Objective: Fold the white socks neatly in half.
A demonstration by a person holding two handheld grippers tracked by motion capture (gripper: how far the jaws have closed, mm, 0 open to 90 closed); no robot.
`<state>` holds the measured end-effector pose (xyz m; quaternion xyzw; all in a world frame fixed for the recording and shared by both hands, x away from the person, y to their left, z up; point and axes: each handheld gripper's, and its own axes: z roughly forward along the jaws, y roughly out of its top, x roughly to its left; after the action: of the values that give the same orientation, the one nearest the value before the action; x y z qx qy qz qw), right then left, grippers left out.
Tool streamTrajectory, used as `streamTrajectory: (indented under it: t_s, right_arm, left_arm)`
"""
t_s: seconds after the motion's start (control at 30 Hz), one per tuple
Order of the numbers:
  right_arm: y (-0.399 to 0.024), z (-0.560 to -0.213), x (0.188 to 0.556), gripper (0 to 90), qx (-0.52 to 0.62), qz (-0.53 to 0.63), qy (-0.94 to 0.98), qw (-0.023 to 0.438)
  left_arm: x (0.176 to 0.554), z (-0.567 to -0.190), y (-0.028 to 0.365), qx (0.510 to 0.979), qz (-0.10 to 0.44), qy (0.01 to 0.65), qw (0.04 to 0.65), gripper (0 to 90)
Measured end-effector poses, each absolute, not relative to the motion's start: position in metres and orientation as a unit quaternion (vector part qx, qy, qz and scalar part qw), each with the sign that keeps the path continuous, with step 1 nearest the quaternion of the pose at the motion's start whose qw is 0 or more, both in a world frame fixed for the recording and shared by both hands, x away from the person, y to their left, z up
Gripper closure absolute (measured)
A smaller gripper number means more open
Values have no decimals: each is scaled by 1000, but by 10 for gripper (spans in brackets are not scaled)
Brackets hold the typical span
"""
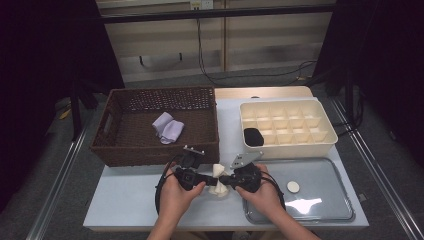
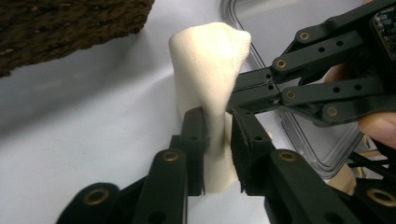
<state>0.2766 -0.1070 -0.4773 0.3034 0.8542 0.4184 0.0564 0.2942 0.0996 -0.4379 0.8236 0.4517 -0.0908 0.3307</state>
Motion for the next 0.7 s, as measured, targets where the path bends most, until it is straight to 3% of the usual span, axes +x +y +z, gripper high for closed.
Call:
streamTrajectory:
  t_s: [0.43, 0.7]
  right_arm:
    - [-105, -479, 275, 900, 301, 418, 855, 64]
    - [-107, -478, 276, 900, 295, 418, 857, 60]
  left_arm:
    - [291, -438, 104, 818, -99, 454, 337, 833]
    - [285, -433, 85, 832, -66, 428, 345, 753]
